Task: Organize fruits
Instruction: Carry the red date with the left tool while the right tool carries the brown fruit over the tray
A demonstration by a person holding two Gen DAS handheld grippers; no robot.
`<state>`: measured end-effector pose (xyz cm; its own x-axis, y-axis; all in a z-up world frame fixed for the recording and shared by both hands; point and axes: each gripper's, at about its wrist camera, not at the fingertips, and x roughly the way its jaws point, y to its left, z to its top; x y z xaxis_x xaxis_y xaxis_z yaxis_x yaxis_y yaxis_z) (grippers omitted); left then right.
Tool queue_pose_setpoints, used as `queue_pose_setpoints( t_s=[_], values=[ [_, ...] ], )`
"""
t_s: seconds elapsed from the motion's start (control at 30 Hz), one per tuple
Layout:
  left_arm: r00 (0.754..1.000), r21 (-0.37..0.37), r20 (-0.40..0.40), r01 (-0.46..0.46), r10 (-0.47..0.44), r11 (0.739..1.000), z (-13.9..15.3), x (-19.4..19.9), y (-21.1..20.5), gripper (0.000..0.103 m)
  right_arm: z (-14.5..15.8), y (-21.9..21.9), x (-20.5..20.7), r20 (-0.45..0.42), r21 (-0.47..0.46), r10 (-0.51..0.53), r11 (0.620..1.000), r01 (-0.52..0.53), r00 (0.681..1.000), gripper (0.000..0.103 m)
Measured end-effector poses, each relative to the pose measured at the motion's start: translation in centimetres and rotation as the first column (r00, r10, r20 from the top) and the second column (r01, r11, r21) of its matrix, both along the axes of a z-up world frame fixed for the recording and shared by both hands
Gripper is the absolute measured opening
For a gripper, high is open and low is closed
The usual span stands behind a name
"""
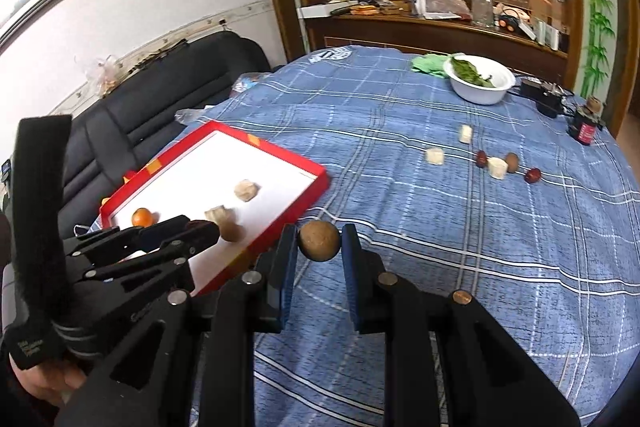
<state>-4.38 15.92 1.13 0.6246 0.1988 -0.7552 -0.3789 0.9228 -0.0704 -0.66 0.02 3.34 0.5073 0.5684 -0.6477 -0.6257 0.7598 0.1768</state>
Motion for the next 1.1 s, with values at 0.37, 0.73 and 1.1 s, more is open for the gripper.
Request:
queue_pose_setpoints(
  t_s=[0.37, 0.73, 1.1],
  values=[
    [0.996, 0.000, -0.015, -0.085, 0.085, 0.996, -0.2, -0.3, 3.9, 0.028, 0.0, 3.9, -1.3, -0.005, 0.022, 0.093, 0.995, -0.093, 0.996, 0.024],
    [0.985, -0.016, -0.011, -0.171, 0.170, 0.985, -0.3, -0.9, 8.1, 0.027, 0.0, 7.1, -1.7, -0.004, 0.027, 0.152, 0.988, -0.152, 0.988, 0.024],
    [0.975, -0.002, -0.061, -0.214, 0.213, 0.977, -1.7, 0.2, 11.1, 0.027, -2.9, 10.8, -1.2, -0.074, -0.022, 0.209, 0.977, -0.211, 0.975, 0.024]
  ],
)
